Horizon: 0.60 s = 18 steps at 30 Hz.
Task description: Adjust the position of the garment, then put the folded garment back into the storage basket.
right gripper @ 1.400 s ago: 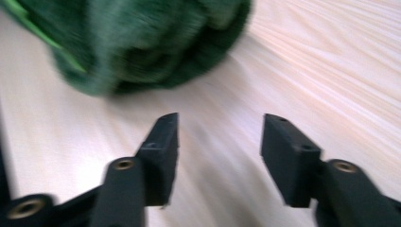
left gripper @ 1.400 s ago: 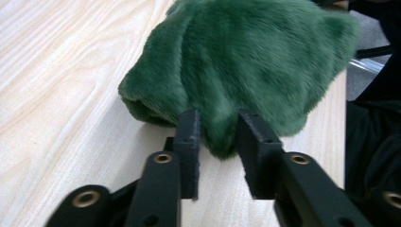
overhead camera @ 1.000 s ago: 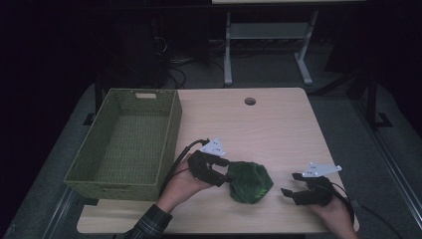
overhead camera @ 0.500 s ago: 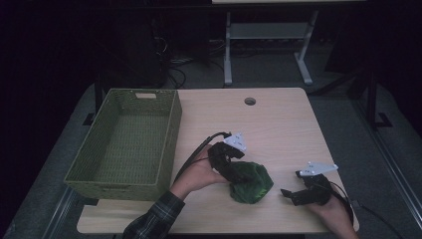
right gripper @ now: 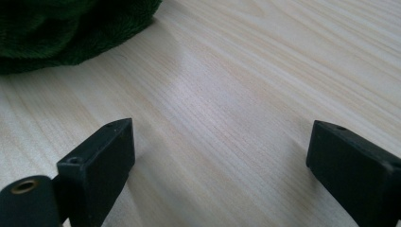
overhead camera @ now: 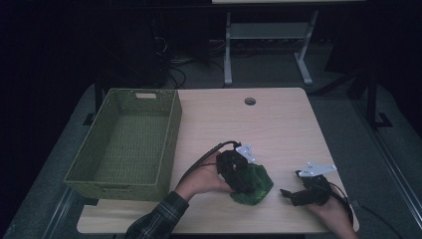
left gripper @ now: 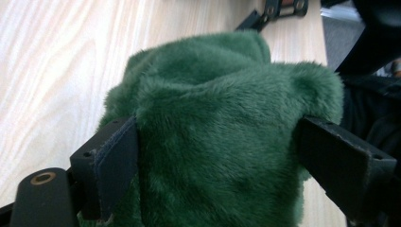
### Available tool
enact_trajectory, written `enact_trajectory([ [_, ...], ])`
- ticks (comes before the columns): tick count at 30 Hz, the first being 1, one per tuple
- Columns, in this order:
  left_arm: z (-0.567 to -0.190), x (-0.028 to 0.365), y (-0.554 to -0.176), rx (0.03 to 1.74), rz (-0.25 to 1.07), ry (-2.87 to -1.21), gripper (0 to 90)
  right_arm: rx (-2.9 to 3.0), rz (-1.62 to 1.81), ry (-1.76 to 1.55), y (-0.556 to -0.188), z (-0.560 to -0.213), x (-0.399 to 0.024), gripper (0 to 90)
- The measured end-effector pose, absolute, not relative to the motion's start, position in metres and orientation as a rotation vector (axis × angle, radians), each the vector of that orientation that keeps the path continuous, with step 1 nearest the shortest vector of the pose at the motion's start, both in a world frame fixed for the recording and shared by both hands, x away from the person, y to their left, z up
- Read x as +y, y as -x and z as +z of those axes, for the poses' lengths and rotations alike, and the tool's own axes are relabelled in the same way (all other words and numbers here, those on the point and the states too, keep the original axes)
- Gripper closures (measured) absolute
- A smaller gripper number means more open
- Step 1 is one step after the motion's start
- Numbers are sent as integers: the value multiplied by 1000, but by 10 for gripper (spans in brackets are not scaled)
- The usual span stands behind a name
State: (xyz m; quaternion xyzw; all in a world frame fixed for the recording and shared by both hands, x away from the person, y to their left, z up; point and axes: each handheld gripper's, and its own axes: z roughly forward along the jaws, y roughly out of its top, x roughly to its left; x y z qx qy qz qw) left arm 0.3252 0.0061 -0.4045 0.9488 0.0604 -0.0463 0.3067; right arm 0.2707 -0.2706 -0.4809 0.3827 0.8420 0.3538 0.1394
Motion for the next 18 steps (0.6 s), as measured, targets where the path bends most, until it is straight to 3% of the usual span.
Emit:
enact_trajectory([
  [18,-429,-8,-307,84,10,-2648,128,2426,1030,-1108,-271,-482,-271,85],
])
